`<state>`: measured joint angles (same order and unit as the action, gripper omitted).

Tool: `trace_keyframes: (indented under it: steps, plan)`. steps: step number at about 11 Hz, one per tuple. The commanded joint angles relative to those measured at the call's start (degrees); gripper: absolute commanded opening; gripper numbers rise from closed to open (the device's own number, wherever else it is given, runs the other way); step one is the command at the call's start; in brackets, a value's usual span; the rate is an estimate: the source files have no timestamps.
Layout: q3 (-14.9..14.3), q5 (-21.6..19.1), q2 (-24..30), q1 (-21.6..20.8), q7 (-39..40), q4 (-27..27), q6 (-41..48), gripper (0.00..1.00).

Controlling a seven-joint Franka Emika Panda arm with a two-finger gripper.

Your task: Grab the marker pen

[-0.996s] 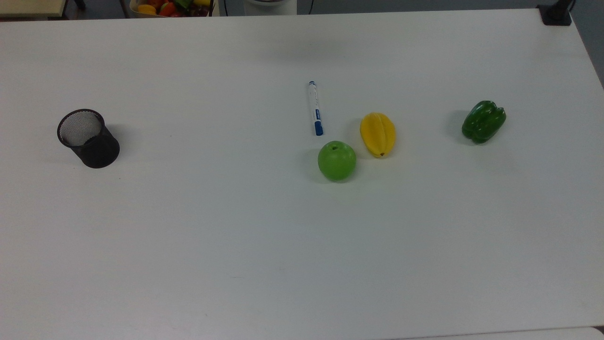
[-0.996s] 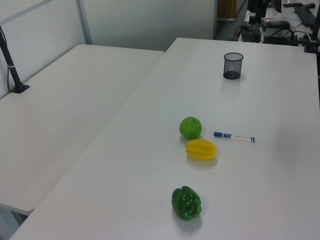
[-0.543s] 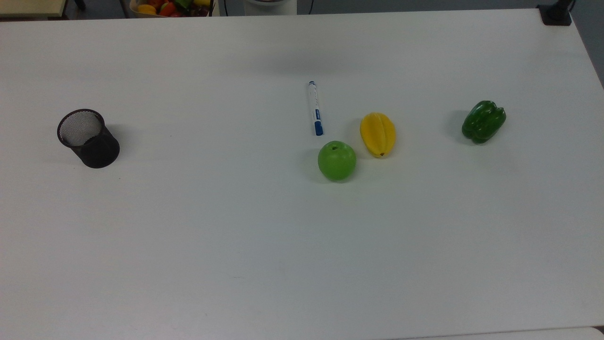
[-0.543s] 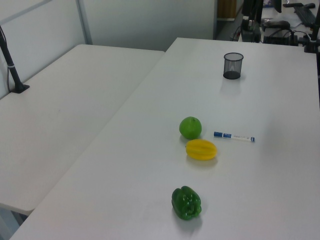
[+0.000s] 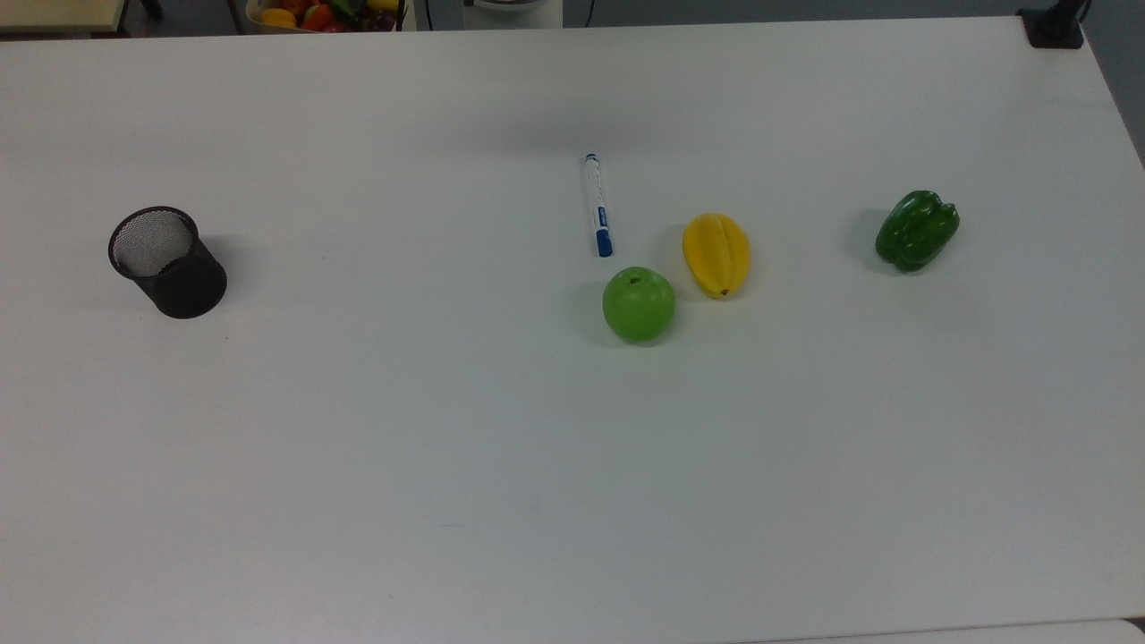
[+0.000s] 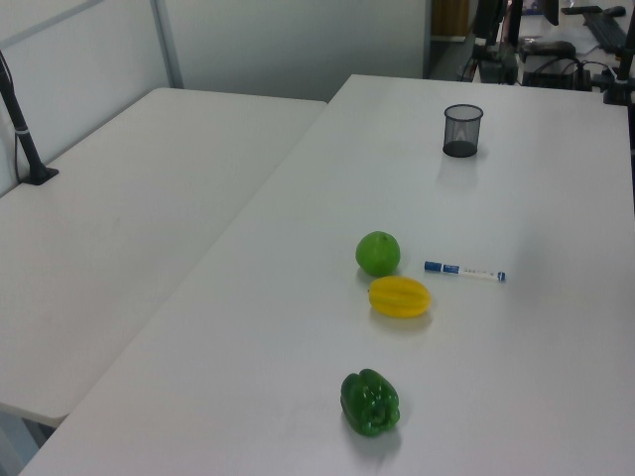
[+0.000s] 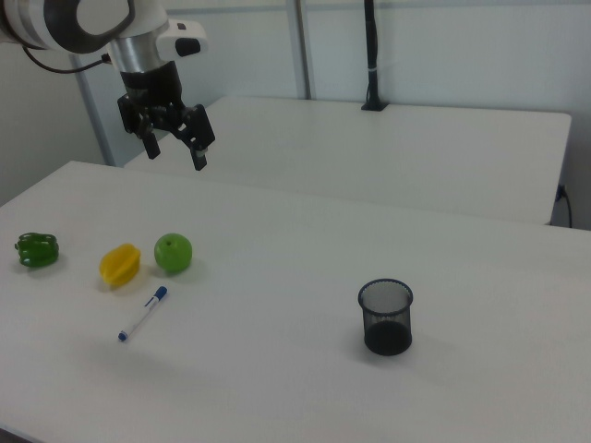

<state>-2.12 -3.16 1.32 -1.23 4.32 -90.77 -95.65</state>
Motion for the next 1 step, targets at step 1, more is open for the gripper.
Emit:
trace_keyframes:
  steps: [1]
  plan:
    - [-1.13, -0.01, 0.88, -1.49, 0.60, -1.08, -0.95, 1.00]
